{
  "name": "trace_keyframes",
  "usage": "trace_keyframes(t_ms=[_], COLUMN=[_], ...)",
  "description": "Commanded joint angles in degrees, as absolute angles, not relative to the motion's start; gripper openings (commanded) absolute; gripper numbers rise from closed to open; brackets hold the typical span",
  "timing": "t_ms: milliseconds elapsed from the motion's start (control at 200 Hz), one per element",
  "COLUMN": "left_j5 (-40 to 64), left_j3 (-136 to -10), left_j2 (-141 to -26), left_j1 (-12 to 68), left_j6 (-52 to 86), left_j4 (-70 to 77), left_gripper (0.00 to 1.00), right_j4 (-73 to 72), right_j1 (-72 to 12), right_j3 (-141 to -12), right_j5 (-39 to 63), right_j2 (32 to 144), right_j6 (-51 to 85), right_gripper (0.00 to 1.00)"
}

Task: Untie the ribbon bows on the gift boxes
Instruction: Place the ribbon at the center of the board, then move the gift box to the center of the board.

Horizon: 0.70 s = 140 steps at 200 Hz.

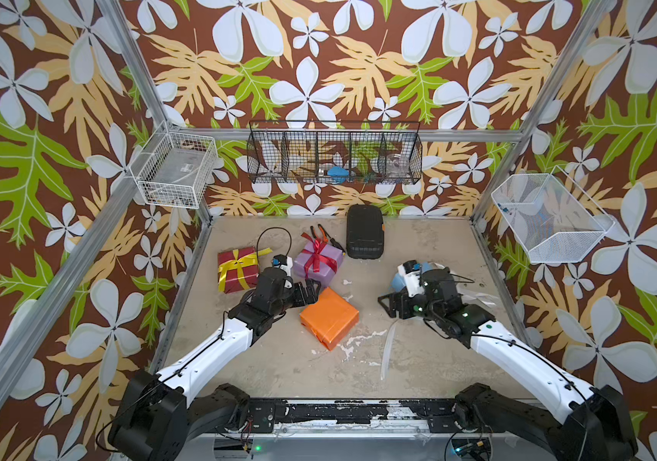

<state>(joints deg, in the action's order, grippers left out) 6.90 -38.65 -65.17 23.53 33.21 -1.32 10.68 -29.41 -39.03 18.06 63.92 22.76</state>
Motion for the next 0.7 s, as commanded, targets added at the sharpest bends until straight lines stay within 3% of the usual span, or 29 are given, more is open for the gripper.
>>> trace_keyframes(t_ms=[0,170,400,696], left_j5=[7.38,9.85,12.43,10.67], left_j3=[-38.51,-36.80,-36.65,-37.84], left_j2=[-62.98,-58.99,-57.78,-55.67], left_j1=[20.33,14.63,11.64,11.63], left_j6=[33.98,34.10,34.54,34.12], left_j4=[-4.60,-5.54,-5.61,-6.45], left_gripper=[1.00,1.00,1.00,1.00], right_j4=[-0.84,-8.05,-15.18,-14.54], right_j1=[-33.65,-40.49,-42.98,-52.50], right_j3=[-35.93,-36.73,-41.25,-58.76], right_j5=[24.55,24.58,20.02,18.22], right_j2=[67.07,77.31,89.82,105.89], right_j6=[28.91,29.97,31.63,29.34], right_gripper=[0.84,0.82,0.82,0.74])
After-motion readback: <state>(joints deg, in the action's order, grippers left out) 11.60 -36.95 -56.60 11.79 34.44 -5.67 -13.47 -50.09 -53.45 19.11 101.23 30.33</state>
